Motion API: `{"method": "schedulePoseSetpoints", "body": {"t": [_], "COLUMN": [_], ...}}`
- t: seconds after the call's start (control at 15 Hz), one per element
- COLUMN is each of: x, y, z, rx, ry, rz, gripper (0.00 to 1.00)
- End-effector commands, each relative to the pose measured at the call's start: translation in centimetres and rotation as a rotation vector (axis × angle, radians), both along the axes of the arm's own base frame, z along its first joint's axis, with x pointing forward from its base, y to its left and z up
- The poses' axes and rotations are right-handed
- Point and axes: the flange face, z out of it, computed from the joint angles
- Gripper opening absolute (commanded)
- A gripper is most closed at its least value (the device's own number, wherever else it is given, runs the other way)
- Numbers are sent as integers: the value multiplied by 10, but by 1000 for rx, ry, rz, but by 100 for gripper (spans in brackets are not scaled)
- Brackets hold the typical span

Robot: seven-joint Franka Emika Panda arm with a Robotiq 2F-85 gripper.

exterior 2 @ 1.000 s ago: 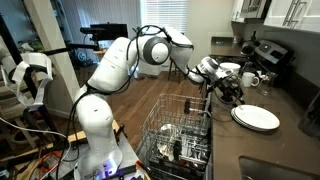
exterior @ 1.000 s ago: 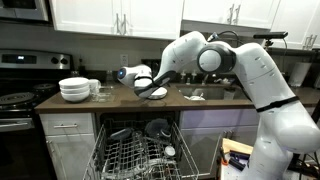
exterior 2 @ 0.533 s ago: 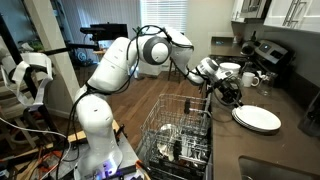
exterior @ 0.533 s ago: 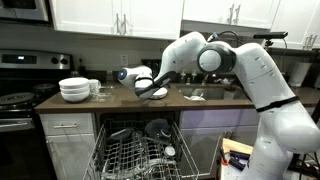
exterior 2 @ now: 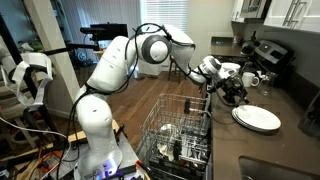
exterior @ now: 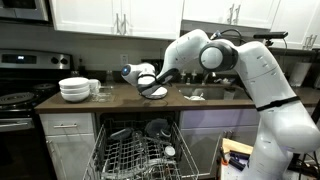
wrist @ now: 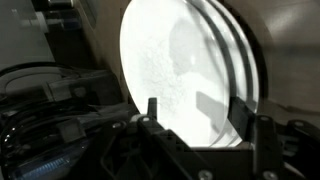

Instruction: Pick a plate on the counter and put it in the dishwasher

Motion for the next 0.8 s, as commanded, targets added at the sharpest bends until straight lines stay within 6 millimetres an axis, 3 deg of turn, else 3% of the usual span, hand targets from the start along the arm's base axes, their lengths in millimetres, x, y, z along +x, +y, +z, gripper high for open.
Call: {"method": "schedulePoseSetpoints", "body": {"t": [0.0,0.07,0.27,0.33,0.53,0.73], "x": [-7,-7,-7,-8,-9,-10], "y": [-2,-1,-1,-2,-6,-8], "z": [-2,-3,-5,-4,2,3], "rx": [45,56,68,70,71,79], "ry": [-19,-23,-29,-32,-44,-51], "rz": [16,28,44,43,43,47], "gripper": [50,41,63,64,79,79]}}
